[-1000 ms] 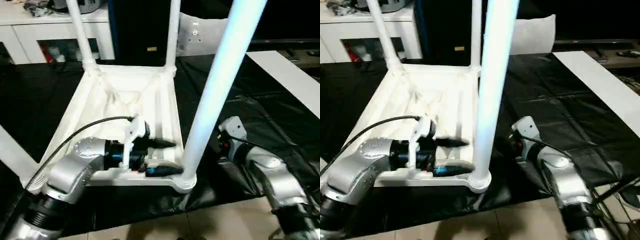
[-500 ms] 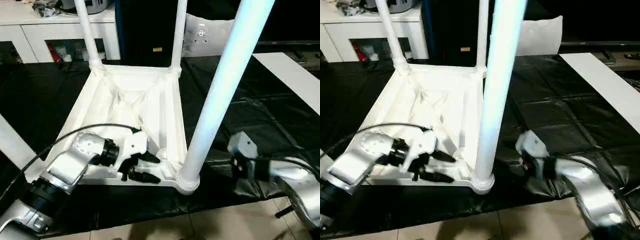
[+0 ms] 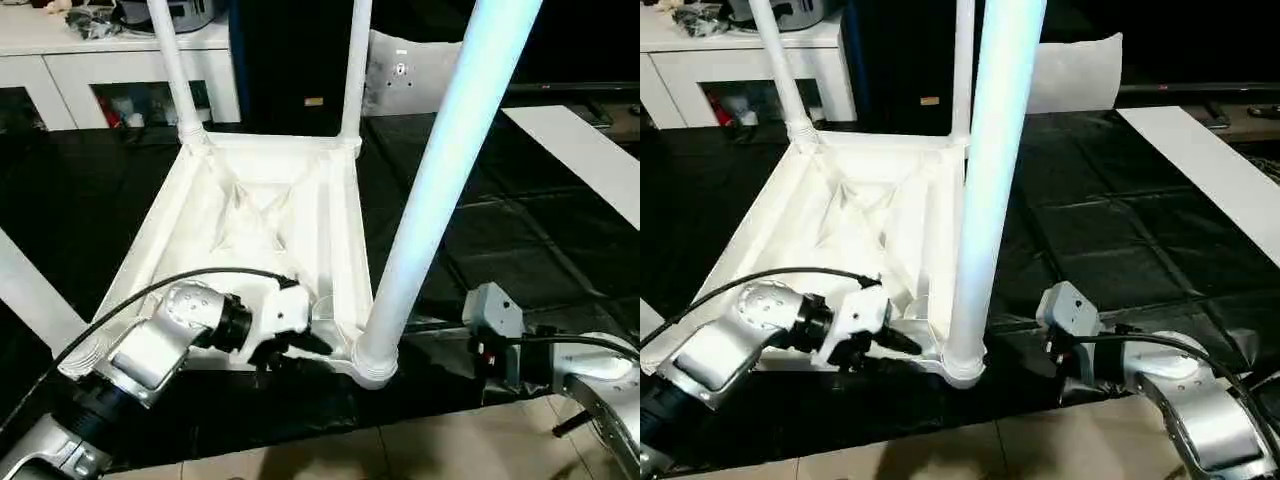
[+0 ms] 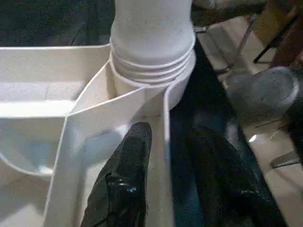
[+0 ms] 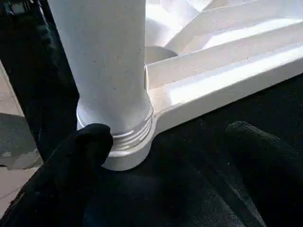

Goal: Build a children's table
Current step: Rotate leg to tighten

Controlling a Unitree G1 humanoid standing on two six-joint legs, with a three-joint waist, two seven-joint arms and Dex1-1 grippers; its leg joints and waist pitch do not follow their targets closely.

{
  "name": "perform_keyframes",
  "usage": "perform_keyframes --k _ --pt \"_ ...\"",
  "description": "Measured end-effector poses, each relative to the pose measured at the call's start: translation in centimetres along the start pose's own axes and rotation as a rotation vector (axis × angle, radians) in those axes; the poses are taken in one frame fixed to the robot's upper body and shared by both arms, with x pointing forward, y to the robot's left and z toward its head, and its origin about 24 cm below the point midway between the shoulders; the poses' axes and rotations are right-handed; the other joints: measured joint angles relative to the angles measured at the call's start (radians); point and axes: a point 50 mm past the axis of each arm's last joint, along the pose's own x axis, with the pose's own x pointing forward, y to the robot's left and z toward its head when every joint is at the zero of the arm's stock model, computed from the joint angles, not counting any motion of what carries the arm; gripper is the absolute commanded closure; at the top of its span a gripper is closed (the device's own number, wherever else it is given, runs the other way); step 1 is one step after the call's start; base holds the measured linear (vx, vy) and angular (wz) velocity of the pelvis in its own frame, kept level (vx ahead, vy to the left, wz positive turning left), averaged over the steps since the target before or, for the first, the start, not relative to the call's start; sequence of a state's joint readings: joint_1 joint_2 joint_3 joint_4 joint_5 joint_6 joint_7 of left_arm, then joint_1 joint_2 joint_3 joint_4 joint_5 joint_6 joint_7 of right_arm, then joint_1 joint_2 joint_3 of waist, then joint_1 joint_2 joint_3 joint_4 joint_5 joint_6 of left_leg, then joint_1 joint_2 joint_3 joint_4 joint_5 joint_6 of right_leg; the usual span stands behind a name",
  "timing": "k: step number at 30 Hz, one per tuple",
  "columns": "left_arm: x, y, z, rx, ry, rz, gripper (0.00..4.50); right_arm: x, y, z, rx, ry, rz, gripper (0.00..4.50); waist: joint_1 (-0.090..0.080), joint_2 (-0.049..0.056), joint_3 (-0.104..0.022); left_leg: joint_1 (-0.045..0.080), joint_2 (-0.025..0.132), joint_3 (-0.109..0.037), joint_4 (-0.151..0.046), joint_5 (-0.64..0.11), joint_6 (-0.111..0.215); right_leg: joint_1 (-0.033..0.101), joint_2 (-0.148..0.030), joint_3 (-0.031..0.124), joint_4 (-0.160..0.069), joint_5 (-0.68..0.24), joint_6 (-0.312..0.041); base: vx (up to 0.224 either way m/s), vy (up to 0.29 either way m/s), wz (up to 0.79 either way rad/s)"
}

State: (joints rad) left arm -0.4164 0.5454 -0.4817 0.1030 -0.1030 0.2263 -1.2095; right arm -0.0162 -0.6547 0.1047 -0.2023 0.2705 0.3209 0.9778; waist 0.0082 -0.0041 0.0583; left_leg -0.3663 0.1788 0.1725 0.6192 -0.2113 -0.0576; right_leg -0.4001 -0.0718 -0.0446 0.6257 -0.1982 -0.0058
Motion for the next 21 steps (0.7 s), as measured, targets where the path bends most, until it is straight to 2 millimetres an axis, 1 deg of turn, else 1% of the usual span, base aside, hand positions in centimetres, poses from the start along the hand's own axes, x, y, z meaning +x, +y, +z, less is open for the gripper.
perform_keyframes --k 1,3,4,6,9,11,14,21 --pt "0.0 0.1 0.0 0.007 0.002 0.011 3.36 0.0 0.1 -0.1 0.004 0.002 0.001 0.0 0.0 0.0 0.0 0.0 0.0 0.0 0.0 0.0 0.0 0.0 0.0 0.0 0.0 0.0 0.0 0.0 0.0 0.0" --pt "0.1 0.1 -0.1 0.012 0.006 0.018 3.65 0.0 0.3 -0.1 0.006 0.0 0.005 0.0 0.001 0.0 0.0 0.0 0.0 0.0 0.0 0.0 0.0 0.0 0.0 0.0 0.0 0.0 0.0 0.0 0.0 0.0" --pt "0.2 0.1 -0.1 0.012 0.007 0.017 3.65 0.0 0.3 0.0 0.004 -0.002 0.006 0.0 0.001 0.0 0.0 0.0 0.0 0.0 0.0 0.0 0.0 0.0 0.0 0.0 0.0 0.0 0.0 0.0 0.0 0.0" --pt "0.3 0.2 -0.2 0.021 0.009 0.014 3.79 0.0 0.4 0.1 0.002 -0.008 0.008 0.0 0.001 0.0 0.0 0.0 0.0 0.0 0.0 0.0 0.0 0.0 0.0 0.0 0.0 0.0 0.0 0.0 0.0 0.0" --pt "0.2 0.3 -0.3 0.032 0.012 0.015 4.11 0.0 0.4 0.1 0.004 -0.009 0.005 0.0 0.001 0.0 0.0 0.0 0.0 0.0 0.0 0.0 0.0 0.0 0.0 0.0 0.0 0.0 0.0 0.0 0.0 0.0" --pt "0.2 0.2 -0.6 0.043 0.04 0.006 4.15 0.0 0.4 0.1 0.006 -0.008 0.002 0.0 -0.001 0.0 0.0 0.0 0.0 0.0 0.0 0.0 0.0 0.0 -0.001 0.0 0.0 0.0 0.0 0.0 0.0 0.0" --pt "0.1 0.2 -1.0 0.044 0.058 0.004 4.45 0.0 0.4 0.0 0.015 -0.002 0.001 0.0 -0.002 0.0 0.0 0.0 0.0 0.0 0.0 0.0 0.0 0.0 -0.001 0.0 0.0 0.0 0.001 0.0 0.0 0.0" --pt "0.0 0.5 -1.1 0.037 0.056 0.009 4.45 0.3 0.3 0.3 0.023 -0.026 0.002 0.0 -0.002 0.0 0.0 0.0 -0.001 0.0 0.0 0.0 0.0 0.0 -0.001 0.0 0.0 0.0 0.001 0.0 0.0 0.0"
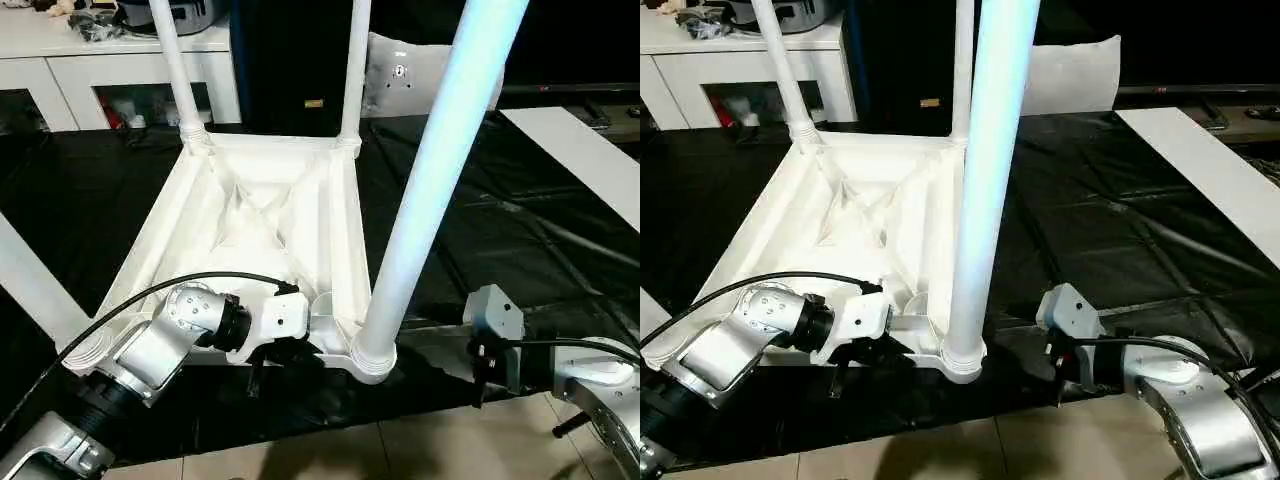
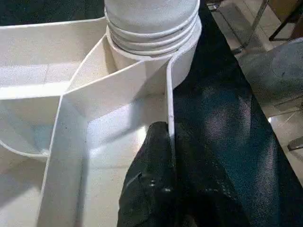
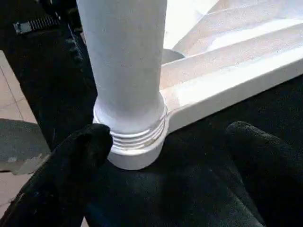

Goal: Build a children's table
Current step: Rotate leg to tighten

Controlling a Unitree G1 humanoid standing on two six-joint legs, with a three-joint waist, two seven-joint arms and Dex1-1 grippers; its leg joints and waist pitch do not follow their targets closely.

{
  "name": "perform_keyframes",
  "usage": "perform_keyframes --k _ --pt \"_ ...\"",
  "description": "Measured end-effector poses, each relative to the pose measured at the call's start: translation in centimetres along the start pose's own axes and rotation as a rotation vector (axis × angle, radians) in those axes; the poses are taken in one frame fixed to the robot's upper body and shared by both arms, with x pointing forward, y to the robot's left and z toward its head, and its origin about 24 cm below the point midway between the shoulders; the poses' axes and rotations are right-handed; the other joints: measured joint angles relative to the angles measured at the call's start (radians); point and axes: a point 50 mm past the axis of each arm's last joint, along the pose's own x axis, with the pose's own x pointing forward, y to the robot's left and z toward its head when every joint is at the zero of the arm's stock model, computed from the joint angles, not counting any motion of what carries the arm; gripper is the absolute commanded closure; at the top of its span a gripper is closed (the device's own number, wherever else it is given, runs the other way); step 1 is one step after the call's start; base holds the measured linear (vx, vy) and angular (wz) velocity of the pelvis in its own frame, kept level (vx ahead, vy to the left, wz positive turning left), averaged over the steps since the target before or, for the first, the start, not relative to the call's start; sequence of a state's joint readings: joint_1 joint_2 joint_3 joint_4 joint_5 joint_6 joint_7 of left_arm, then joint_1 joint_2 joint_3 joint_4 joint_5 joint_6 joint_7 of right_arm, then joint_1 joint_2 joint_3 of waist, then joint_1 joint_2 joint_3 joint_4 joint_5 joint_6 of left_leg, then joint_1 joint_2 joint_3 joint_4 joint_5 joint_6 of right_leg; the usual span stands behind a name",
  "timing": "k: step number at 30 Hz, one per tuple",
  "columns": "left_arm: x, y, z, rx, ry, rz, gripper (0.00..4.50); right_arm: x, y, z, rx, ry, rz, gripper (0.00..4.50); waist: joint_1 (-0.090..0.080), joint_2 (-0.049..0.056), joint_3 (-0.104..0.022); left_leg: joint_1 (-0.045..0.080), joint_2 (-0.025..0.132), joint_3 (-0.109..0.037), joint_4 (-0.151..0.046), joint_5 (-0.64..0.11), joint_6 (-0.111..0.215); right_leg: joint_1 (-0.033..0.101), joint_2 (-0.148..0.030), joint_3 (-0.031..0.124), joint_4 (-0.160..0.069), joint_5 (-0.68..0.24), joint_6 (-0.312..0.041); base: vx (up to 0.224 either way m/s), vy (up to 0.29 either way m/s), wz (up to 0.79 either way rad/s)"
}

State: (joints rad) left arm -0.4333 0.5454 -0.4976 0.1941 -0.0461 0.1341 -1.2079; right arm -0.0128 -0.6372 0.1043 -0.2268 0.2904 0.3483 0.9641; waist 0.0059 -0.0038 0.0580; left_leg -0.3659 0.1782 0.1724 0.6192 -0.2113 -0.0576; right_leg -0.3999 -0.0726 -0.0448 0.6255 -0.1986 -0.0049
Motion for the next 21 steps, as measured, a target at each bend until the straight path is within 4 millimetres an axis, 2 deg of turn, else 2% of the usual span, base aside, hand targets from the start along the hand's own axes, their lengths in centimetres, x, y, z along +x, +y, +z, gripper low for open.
perform_keyframes --k 6,16,17,20,21 --pt "-0.2 0.3 -0.1 -0.043 -0.03 -0.005 4.45 0.8 -0.6 1.3 -0.008 -0.059 0.016 0.0 -0.003 0.001 -0.001 0.0 -0.001 0.0 0.0 0.0 0.0 -0.002 -0.001 0.0 0.0 0.0 0.0 0.0 0.0 0.0" --pt "-0.8 0.4 -0.6 -0.033 -0.034 -0.053 4.45 2.2 -0.9 1.4 0.003 -0.064 0.126 0.0 0.0 0.006 -0.004 -0.001 -0.001 0.0 0.0 0.0 0.0 -0.002 -0.001 0.0 0.002 0.002 -0.003 0.0 0.0 0.0" --pt "-0.9 0.5 -0.6 -0.024 -0.033 -0.055 4.49 2.5 -1.0 1.5 0.008 -0.074 0.14 0.18 0.001 0.006 -0.004 -0.001 -0.001 0.0 0.0 0.0 0.0 -0.002 -0.001 0.0 0.002 0.003 -0.005 0.0 0.0 0.0" --pt "-1.0 0.7 -0.6 -0.002 -0.026 -0.066 4.49 3.2 -1.3 1.7 0.008 -0.081 0.207 0.18 0.007 0.005 -0.003 -0.001 0.0 0.0 0.0 0.001 0.001 -0.002 -0.001 -0.001 0.002 0.004 -0.006 0.0 0.0 0.0" --pt "-1.0 0.8 -0.6 0.003 -0.025 -0.069 4.5 3.4 -1.4 1.7 0.002 -0.082 0.225 0.32 0.009 0.005 -0.003 0.0 -0.001 0.0 0.0 0.001 0.002 -0.003 -0.002 -0.001 0.001 0.004 -0.007 0.0 0.0 0.0"
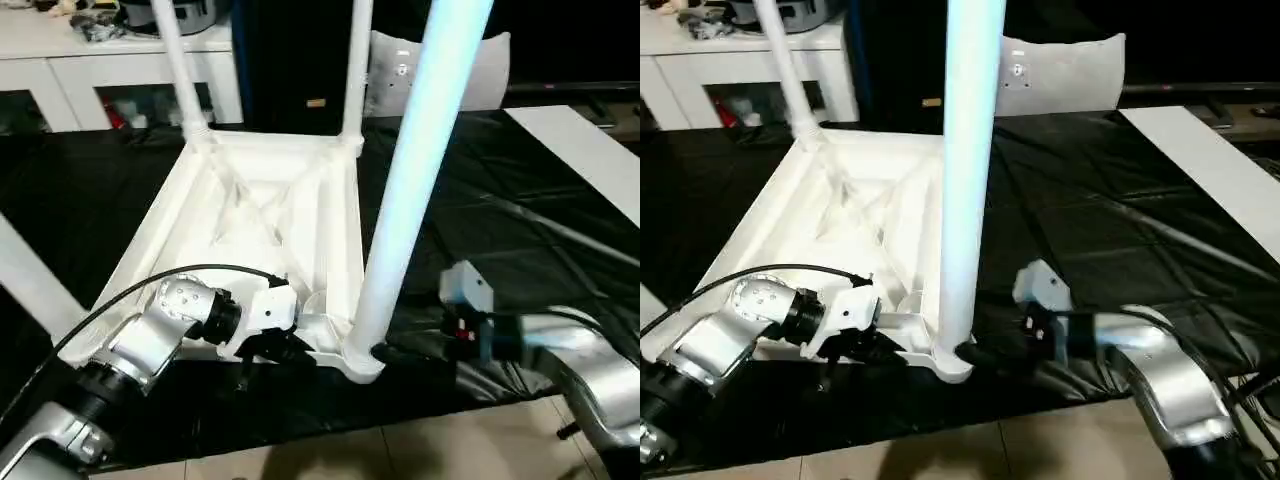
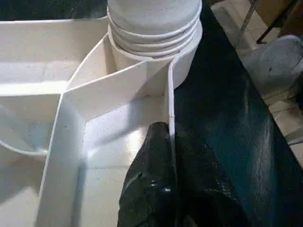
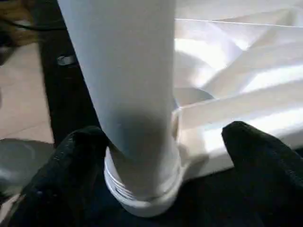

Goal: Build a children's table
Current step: Rotate leg to tighten

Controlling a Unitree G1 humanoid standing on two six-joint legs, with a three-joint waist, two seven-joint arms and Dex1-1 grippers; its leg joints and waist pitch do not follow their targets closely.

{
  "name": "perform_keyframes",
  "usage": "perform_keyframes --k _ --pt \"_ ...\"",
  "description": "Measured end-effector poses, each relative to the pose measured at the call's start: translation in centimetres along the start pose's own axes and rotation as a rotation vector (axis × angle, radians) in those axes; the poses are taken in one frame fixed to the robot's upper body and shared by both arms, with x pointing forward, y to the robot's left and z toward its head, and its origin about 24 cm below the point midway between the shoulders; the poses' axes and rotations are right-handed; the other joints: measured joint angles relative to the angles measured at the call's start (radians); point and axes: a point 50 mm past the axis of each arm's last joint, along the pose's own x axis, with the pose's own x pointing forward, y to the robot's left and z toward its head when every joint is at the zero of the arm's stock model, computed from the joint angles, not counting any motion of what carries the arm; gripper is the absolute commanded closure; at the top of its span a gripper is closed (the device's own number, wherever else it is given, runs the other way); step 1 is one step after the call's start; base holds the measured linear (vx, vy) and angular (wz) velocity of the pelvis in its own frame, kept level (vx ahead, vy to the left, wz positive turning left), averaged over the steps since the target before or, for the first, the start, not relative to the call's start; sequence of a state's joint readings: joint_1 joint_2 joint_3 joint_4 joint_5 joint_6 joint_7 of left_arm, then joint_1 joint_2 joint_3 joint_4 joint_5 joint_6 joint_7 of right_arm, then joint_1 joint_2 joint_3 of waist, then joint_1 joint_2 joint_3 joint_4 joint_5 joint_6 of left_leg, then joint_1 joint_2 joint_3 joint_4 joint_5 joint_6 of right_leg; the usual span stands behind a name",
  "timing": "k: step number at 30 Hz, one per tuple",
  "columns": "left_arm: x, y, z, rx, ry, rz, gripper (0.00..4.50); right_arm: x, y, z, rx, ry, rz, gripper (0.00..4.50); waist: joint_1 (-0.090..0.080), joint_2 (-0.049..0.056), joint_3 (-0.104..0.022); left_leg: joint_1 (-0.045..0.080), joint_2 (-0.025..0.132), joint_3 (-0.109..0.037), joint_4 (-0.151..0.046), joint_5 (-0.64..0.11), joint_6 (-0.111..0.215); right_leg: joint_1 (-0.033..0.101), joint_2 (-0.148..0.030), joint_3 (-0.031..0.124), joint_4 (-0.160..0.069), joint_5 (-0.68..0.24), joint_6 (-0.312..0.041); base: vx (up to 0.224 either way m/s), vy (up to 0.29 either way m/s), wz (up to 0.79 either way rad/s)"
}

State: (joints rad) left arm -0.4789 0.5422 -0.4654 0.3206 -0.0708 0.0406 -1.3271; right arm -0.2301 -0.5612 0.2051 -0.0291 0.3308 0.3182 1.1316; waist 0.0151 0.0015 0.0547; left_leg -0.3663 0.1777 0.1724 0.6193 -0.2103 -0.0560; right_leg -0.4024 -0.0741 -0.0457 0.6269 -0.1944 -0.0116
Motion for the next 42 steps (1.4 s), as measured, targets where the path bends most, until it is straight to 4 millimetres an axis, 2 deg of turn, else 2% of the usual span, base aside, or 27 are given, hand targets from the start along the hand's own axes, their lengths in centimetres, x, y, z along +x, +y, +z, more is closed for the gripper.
perform_keyframes --k 6,12,20,24,26,33,35,37,39,42 --pt "0.0 0.3 0.1 0.019 0.007 -0.019 4.5 0.9 -0.4 0.2 -0.005 0.004 0.087 0.9 0.02 -0.001 0.0 0.0 0.0 0.0 0.0 0.0 0.0 -0.001 0.0 0.0 0.0 0.0 0.0 0.0 0.0 0.0" --pt "0.0 0.5 0.1 0.025 0.006 -0.028 4.5 1.3 -0.7 0.0 0.018 0.012 0.143 1.26 0.021 -0.001 0.0 0.0 0.0 0.0 0.0 0.0 0.0 -0.001 -0.001 0.0 0.0 0.0 0.0 0.0 0.0 0.0" --pt "0.0 0.6 0.0 0.024 0.005 -0.035 4.5 1.6 -0.8 0.0 0.031 0.02 0.193 2.05 0.022 -0.002 0.0 0.0 0.0 0.0 0.0 0.0 0.0 0.0 -0.001 -0.001 0.0 0.0 0.0 0.0 0.0 0.0" --pt "0.0 0.6 0.0 0.02 0.005 -0.037 4.5 1.6 -0.8 -0.1 0.063 0.018 0.198 2.17 0.024 -0.002 0.0 0.0 0.0 0.0 0.0 0.0 0.0 0.0 -0.001 -0.001 0.0 0.0 0.0 0.0 0.0 0.0" --pt "-0.1 0.6 0.0 0.011 0.005 -0.037 4.5 1.6 -0.8 -0.2 0.087 0.017 0.199 2.41 0.024 -0.002 0.0 0.0 0.0 0.0 0.0 0.0 0.0 0.0 -0.001 -0.001 0.0 0.0 0.0 0.0 0.0 0.0" --pt "0.3 0.7 0.2 -0.068 0.002 -0.002 4.5 1.9 -0.2 -0.6 0.122 -0.019 0.141 2.46 0.029 -0.001 0.0 0.001 0.0 0.001 0.0 0.0 0.0 0.001 -0.001 0.0 0.0 0.0 0.0 0.0 0.0 0.0" --pt "0.2 0.9 0.1 -0.128 -0.005 0.06 4.5 2.3 -0.3 -0.8 0.138 -0.053 0.058 2.46 0.024 -0.002 0.0 0.001 0.0 0.001 0.0 0.001 -0.001 0.001 -0.001 0.0 0.001 0.0 -0.001 0.0 0.0 0.0" --pt "0.3 1.2 0.1 -0.186 -0.007 0.126 4.5 2.9 -0.7 -0.8 0.15 -0.077 -0.049 2.47 0.009 -0.002 0.0 0.001 0.0 0.002 0.0 0.002 -0.002 0.001 -0.001 0.0 0.0 0.0 0.001 0.0 0.0 0.0" --pt "0.6 1.6 0.3 -0.227 -0.006 0.2 4.5 3.4 -1.2 -0.7 0.165 -0.094 -0.169 2.49 -0.013 -0.003 0.001 0.001 0.0 0.002 0.0 0.002 -0.003 0.0 -0.001 0.0 0.0 -0.002 0.004 0.0 0.0 0.0" --pt "1.1 2.1 0.5 -0.284 -0.013 0.296 4.5 4.4 -1.7 -0.6 0.201 -0.12 -0.329 2.52 -0.031 -0.004 0.0 0.001 0.001 0.001 0.0 0.002 -0.003 -0.001 0.0 0.0 0.0 -0.002 0.004 0.0 0.0 0.0"
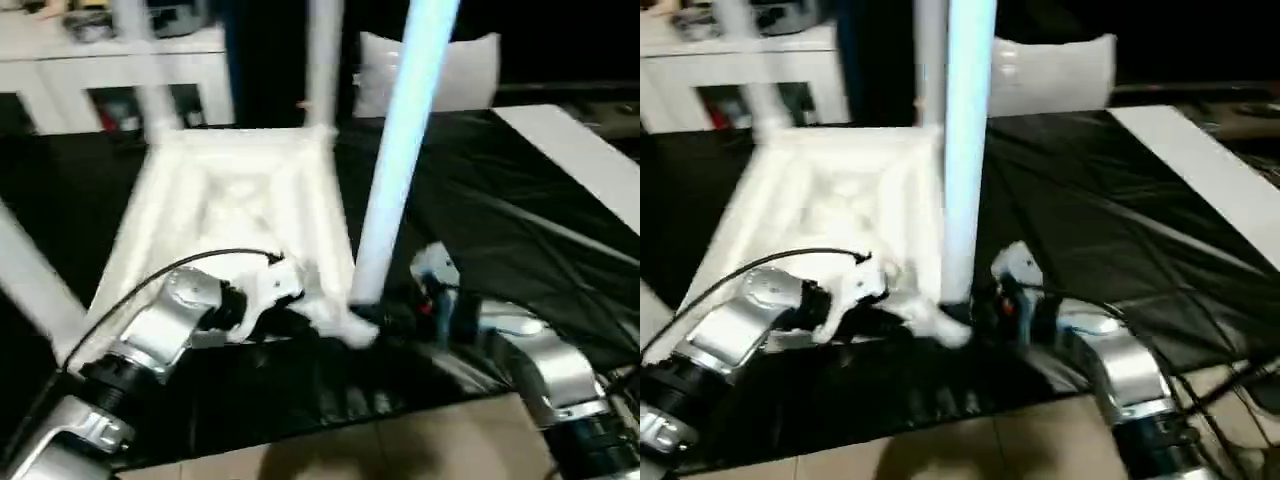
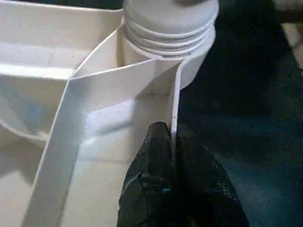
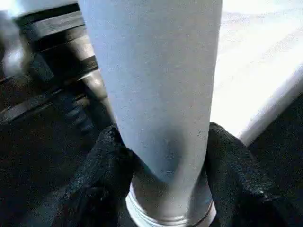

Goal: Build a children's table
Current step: Rotate leg to tighten

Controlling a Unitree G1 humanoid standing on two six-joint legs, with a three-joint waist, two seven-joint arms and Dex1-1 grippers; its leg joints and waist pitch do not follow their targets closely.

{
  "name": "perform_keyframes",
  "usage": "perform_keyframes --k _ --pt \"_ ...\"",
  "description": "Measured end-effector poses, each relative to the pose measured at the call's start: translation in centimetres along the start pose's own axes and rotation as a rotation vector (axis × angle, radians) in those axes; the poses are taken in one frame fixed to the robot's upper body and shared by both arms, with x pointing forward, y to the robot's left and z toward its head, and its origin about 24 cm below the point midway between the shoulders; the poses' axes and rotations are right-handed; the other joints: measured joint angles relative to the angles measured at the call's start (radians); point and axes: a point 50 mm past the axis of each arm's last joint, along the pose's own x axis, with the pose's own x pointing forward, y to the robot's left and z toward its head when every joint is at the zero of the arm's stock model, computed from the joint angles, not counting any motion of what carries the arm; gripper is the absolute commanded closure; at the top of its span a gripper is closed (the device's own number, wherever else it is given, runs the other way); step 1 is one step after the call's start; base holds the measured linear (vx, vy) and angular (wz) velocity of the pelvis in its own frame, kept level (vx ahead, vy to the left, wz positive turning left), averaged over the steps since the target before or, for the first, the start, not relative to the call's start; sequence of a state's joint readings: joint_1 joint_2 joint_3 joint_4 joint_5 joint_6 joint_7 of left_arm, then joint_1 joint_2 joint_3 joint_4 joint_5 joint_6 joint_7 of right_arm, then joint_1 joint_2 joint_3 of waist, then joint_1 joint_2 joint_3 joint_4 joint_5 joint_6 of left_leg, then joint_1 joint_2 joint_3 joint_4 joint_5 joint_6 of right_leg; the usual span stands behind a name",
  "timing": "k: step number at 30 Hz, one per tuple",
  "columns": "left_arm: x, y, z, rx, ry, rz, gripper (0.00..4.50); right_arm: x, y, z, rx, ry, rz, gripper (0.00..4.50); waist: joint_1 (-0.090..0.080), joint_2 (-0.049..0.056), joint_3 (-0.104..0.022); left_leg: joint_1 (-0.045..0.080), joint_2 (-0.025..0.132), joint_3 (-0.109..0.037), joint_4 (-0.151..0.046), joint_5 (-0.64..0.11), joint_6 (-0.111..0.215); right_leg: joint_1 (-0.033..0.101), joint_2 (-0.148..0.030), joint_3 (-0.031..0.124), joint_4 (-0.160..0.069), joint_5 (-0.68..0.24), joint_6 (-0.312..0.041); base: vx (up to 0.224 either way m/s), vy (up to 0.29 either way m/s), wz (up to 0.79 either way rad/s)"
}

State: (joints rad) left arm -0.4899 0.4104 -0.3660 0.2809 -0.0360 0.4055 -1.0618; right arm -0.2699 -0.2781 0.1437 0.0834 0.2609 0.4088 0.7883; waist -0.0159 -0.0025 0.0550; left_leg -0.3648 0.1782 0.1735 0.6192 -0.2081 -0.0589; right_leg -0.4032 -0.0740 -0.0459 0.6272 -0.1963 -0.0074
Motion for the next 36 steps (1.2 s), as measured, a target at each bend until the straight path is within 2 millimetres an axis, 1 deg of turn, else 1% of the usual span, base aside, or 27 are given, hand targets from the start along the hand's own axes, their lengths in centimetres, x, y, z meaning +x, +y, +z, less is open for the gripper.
perform_keyframes --k 2,3,5,8,10,11,12,15,16,17,18,19,20,21,22,24,26,28,31,33,35,36 --pt "0.6 0.3 0.4 -0.042 -0.009 0.083 4.5 1.3 0.1 0.1 0.032 -0.038 -0.137 2.54 -0.008 0.001 -0.001 0.0 0.0 0.0 0.0 0.0 0.0 -0.001 0.0 0.0 0.0 0.0 0.0 0.0 0.0 0.0" --pt "1.0 0.3 0.6 -0.056 -0.014 0.114 4.5 1.7 0.0 0.1 0.046 -0.049 -0.193 2.54 -0.009 0.001 -0.001 0.0 0.0 0.0 0.0 0.0 0.0 0.0 0.0 0.0 -0.001 0.0 0.0 0.0 0.0 0.0" --pt "2.1 0.7 1.3 -0.081 -0.021 0.206 4.5 3.4 -0.3 0.5 0.103 -0.086 -0.358 2.54 -0.014 0.002 -0.001 -0.001 -0.001 0.0 0.0 0.0 0.0 -0.001 0.0 0.001 -0.002 0.0 0.0 0.0 0.0 0.0" --pt "3.0 0.8 2.0 -0.095 -0.041 0.257 4.5 4.4 -0.6 1.0 0.128 -0.097 -0.47 2.54 -0.01 0.003 -0.002 -0.002 -0.002 0.0 -0.001 0.0 0.0 -0.001 0.0 0.002 -0.004 0.0 0.0 0.0 0.0 0.0" --pt "3.2 0.9 2.2 -0.095 -0.045 0.268 4.5 4.6 -0.7 1.1 0.14 -0.109 -0.497 2.54 -0.004 0.003 -0.002 -0.002 -0.002 -0.001 -0.002 -0.001 0.001 -0.001 0.0 0.001 -0.006 0.001 -0.001 0.0 0.0 0.0" --pt "3.2 1.0 2.3 -0.089 -0.044 0.27 4.5 4.7 -0.8 1.2 0.137 -0.113 -0.502 1.98 -0.002 0.004 -0.002 -0.002 -0.003 -0.001 -0.004 -0.001 0.001 -0.001 0.0 0.001 -0.007 0.005 -0.004 0.0 0.0 0.0" --pt "3.3 1.1 2.4 -0.078 -0.043 0.269 4.5 4.6 -0.8 1.1 0.134 -0.119 -0.506 1.98 -0.001 0.004 -0.002 -0.002 -0.003 -0.001 -0.006 -0.001 0.001 0.0 0.0 0.001 -0.009 0.007 -0.003 0.0 0.0 0.0" --pt "3.4 1.1 2.4 -0.061 -0.044 0.266 4.5 4.5 -0.6 1.0 0.147 -0.149 -0.508 1.66 0.005 0.005 -0.003 -0.003 -0.003 -0.001 -0.011 0.0 0.001 0.0 0.0 0.0 -0.012 0.008 -0.003 0.0 0.0 0.0" --pt "3.4 1.0 2.5 -0.053 -0.046 0.263 4.5 4.4 -0.6 0.9 0.145 -0.156 -0.504 1.66 0.007 0.005 -0.003 -0.003 -0.003 -0.001 -0.011 0.0 0.001 0.0 0.0 0.0 -0.013 0.008 -0.003 0.0 0.0 0.0" --pt "3.4 1.0 2.5 -0.046 -0.044 0.262 4.5 4.3 -0.6 0.9 0.14 -0.16 -0.5 1.47 0.01 0.005 -0.003 -0.002 -0.003 0.0 -0.013 0.0 0.001 0.0 0.0 0.0 -0.013 0.008 -0.003 0.0 0.0 0.0" --pt "3.4 1.0 2.5 -0.042 -0.043 0.262 4.5 4.2 -0.6 0.9 0.137 -0.163 -0.497 1.4 0.012 0.005 -0.003 -0.002 -0.003 0.0 -0.013 0.0 0.0 0.0 0.0 0.0 -0.013 0.008 -0.003 0.0 0.0 0.0" --pt "3.5 1.0 2.6 -0.03 -0.042 0.25 4.5 3.7 -0.8 0.6 0.122 -0.163 -0.478 1.4 0.016 0.005 -0.003 -0.002 -0.003 0.0 -0.014 0.0 0.0 0.0 0.0 0.0 -0.014 0.008 -0.003 0.0 0.0 0.0" --pt "3.4 0.9 2.5 -0.007 -0.037 0.224 4.5 2.7 -0.9 0.3 0.091 -0.159 -0.429 1.21 0.023 0.006 -0.003 -0.002 -0.003 0.0 -0.015 0.0 0.0 0.001 0.0 0.0 -0.015 0.007 -0.002 0.0 0.0 0.0" --pt "3.2 0.9 2.5 0.01 -0.033 0.207 4.5 2.2 -0.9 0.1 0.076 -0.158 -0.395 1.21 0.025 0.006 -0.003 -0.002 -0.003 0.0 -0.015 0.0 0.0 0.001 0.0 0.0 -0.015 0.007 -0.002 0.0 0.0 0.0" --pt "3.0 0.9 2.4 0.02 -0.031 0.192 4.5 1.8 -0.9 0.0 0.062 -0.156 -0.363 1.1 0.025 0.006 -0.003 -0.002 -0.003 0.0 -0.016 0.0 0.0 0.001 0.0 0.0 -0.015 0.007 -0.002 0.0 0.0 0.0" --pt "2.3 1.0 1.9 0.055 -0.018 0.151 4.5 0.4 -1.3 0.0 -0.009 -0.119 -0.28 0.88 0.025 0.006 -0.003 -0.003 -0.003 0.0 -0.016 0.0 0.001 0.0 0.0 0.0 -0.016 0.007 -0.002 0.0 0.0 0.0" --pt "1.6 0.9 1.5 0.096 -0.014 0.096 4.5 -0.8 -1.5 0.3 -0.073 -0.092 -0.187 0.71 0.028 0.006 -0.003 -0.003 -0.003 0.0 -0.016 0.0 0.001 0.0 0.0 -0.001 -0.017 0.007 -0.002 0.0 0.0 0.0" --pt "0.8 0.8 0.8 0.127 0.002 0.04 4.5 -1.7 -1.8 0.5 -0.109 -0.073 -0.122 0.71 0.032 0.006 -0.003 -0.003 -0.003 0.0 -0.016 0.0 0.001 0.0 0.0 -0.001 -0.017 0.007 -0.002 0.0 0.0 0.0" --pt "-0.4 0.6 0.1 0.184 0.024 -0.053 4.5 -3.0 -2.0 0.6 -0.159 -0.031 -0.007 0.71 0.047 0.006 -0.003 -0.001 -0.002 0.0 -0.016 0.0 0.002 0.001 0.0 -0.002 -0.017 0.007 -0.002 0.0 0.0 0.0" --pt "-1.0 0.4 -0.2 0.22 0.034 -0.11 4.5 -3.4 -1.8 0.6 -0.166 -0.004 0.085 0.71 0.054 0.006 -0.003 -0.001 -0.003 0.0 -0.015 0.001 0.003 0.001 -0.002 -0.002 -0.016 0.007 -0.002 0.0 0.0 0.0" --pt "-1.3 0.2 -0.4 0.249 0.041 -0.164 4.5 -3.7 -1.6 0.6 -0.178 0.03 0.191 0.71 0.057 0.005 -0.003 -0.001 -0.003 0.0 -0.014 0.001 0.003 0.001 -0.002 -0.002 -0.017 0.007 -0.002 0.0 0.0 0.0" --pt "-1.4 0.2 -0.5 0.259 0.041 -0.187 4.5 -3.8 -1.6 0.7 -0.185 0.047 0.234 0.97 0.058 0.005 -0.003 -0.001 -0.003 0.0 -0.014 0.001 0.003 0.001 -0.003 -0.002 -0.016 0.007 -0.002 0.0 0.0 0.0"
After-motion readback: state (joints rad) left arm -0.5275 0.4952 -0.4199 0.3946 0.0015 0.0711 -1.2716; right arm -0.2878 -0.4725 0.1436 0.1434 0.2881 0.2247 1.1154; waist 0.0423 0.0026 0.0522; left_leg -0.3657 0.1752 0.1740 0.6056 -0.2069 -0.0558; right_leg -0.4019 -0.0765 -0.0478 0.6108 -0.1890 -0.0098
